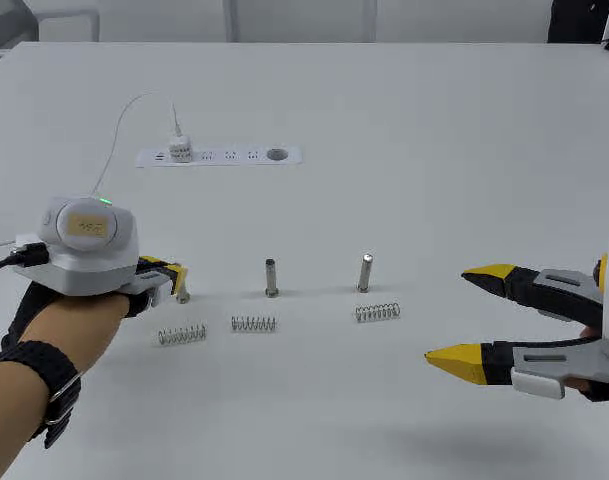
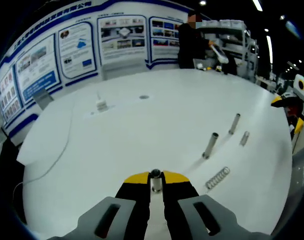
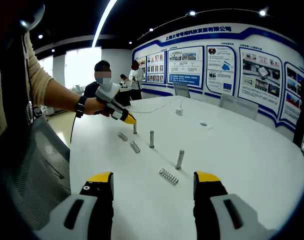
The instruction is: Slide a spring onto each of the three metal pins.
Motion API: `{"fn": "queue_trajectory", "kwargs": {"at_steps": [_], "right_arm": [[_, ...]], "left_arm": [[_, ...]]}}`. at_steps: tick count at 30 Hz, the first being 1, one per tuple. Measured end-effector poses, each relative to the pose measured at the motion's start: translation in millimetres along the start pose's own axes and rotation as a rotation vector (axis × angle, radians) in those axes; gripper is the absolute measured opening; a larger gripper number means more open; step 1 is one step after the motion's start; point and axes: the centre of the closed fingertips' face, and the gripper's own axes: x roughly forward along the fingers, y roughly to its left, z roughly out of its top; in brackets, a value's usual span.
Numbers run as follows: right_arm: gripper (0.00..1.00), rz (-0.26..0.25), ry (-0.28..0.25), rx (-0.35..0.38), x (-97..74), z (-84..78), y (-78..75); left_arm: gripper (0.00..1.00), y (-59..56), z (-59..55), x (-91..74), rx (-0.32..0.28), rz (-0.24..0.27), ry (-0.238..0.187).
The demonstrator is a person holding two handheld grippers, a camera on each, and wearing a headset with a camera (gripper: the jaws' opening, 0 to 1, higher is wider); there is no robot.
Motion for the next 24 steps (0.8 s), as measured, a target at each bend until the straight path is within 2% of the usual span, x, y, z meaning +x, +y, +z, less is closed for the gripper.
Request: {"fn": "queue_trajectory", "kwargs": {"at_steps": [9, 24], "right_arm": [[0.66, 0.002, -0.001, -0.005, 1.3, 2.2, 1.3], [0.66, 0.001, 0.0, -0.007, 1.3, 3.4, 3.0]], "left_arm": [[0.08, 1.2, 0.2, -0.6, -0.008, -0.007, -0.005], [0.2, 4.7, -1.7, -5.8, -0.009, -0.009, -0.016]]}}
